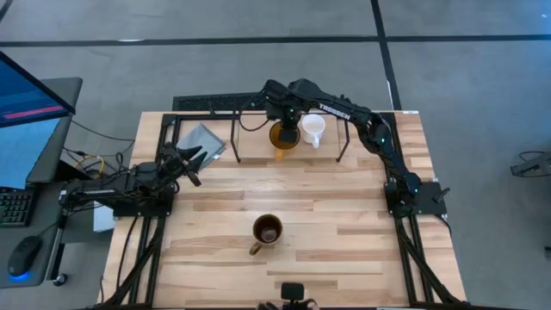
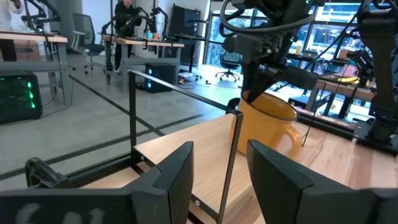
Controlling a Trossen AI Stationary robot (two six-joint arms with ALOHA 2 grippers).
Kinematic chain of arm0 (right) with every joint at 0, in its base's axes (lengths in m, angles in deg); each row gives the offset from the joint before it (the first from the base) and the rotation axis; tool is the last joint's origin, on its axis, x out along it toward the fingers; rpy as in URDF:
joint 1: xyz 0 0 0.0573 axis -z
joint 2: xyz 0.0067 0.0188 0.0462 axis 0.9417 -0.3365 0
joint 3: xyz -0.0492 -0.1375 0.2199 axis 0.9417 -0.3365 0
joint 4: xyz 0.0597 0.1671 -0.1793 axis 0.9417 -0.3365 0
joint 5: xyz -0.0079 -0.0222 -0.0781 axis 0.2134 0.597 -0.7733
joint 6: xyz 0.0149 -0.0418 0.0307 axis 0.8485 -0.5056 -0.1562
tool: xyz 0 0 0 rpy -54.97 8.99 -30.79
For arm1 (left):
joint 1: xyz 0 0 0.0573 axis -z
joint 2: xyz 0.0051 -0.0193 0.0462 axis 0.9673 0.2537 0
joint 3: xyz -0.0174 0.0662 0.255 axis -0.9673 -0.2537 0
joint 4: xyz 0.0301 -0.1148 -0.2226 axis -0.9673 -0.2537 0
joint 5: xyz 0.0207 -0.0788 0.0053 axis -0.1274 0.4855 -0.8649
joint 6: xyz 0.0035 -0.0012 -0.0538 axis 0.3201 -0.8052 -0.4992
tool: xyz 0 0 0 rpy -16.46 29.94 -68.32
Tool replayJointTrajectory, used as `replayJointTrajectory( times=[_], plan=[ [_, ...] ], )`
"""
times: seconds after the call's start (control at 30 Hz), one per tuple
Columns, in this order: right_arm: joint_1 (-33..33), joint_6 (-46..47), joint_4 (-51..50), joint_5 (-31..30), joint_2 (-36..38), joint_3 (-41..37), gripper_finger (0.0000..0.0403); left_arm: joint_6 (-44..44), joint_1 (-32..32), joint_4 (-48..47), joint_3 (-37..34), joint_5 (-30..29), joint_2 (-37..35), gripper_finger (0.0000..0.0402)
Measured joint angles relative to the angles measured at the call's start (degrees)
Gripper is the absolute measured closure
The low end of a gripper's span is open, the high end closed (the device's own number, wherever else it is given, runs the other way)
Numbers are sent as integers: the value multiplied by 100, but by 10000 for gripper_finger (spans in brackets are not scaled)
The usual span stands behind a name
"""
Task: Stack small to large cups/mugs on shelf
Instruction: Put the yellow mug on the shelf
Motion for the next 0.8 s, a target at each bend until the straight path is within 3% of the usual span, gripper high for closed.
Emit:
replayJointTrajectory(
  times=[0.8],
  plan=[
    [-1,-494,458,-461,0,0,324,4,2,0,0,0,0,262]
  ],
)
